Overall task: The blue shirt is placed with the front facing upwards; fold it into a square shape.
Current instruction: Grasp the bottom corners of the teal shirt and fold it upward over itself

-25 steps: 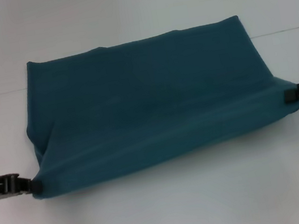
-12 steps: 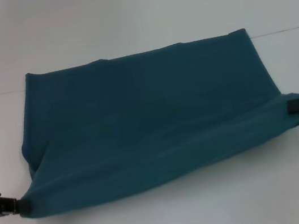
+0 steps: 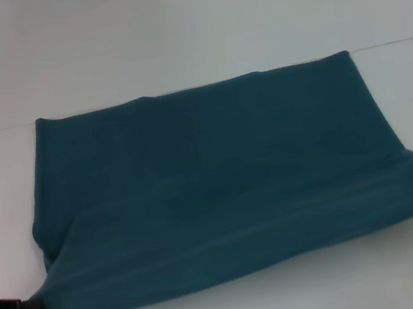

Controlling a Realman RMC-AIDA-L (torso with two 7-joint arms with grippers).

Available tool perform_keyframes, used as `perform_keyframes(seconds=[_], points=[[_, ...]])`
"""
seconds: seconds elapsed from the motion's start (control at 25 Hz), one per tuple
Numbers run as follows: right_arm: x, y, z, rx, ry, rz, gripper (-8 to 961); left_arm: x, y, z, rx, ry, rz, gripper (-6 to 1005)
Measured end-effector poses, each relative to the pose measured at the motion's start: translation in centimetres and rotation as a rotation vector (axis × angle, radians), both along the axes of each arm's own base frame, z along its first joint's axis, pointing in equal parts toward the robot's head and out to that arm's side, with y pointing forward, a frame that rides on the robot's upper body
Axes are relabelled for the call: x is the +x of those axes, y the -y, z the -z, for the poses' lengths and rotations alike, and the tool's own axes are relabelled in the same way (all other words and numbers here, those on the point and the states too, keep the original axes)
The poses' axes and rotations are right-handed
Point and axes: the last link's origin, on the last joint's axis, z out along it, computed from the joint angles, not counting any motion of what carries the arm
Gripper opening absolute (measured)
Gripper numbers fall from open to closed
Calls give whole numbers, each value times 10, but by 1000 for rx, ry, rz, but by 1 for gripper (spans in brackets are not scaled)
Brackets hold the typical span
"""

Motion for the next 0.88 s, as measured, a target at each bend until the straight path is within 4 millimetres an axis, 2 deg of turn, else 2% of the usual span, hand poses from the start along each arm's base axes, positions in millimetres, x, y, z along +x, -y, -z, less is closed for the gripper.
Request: perform_keyframes(seconds=[0.24, 0.36, 0.52, 0.64, 0.88], points=[[7, 13, -6, 20, -36, 27, 87, -1, 8, -2, 11, 34, -13, 65], [2, 6, -10, 61, -69, 8, 87, 4, 0, -5, 36, 63, 9, 66], [-13, -13, -17, 104, -90, -38, 88, 17, -20, -9, 54, 90, 56, 68], [-20, -19, -16, 96, -93, -61, 88, 24, -28, -7, 45, 98, 79, 70], [-14, -3, -10, 74, -126, -48, 88, 17, -20, -7, 44, 99, 65, 72]])
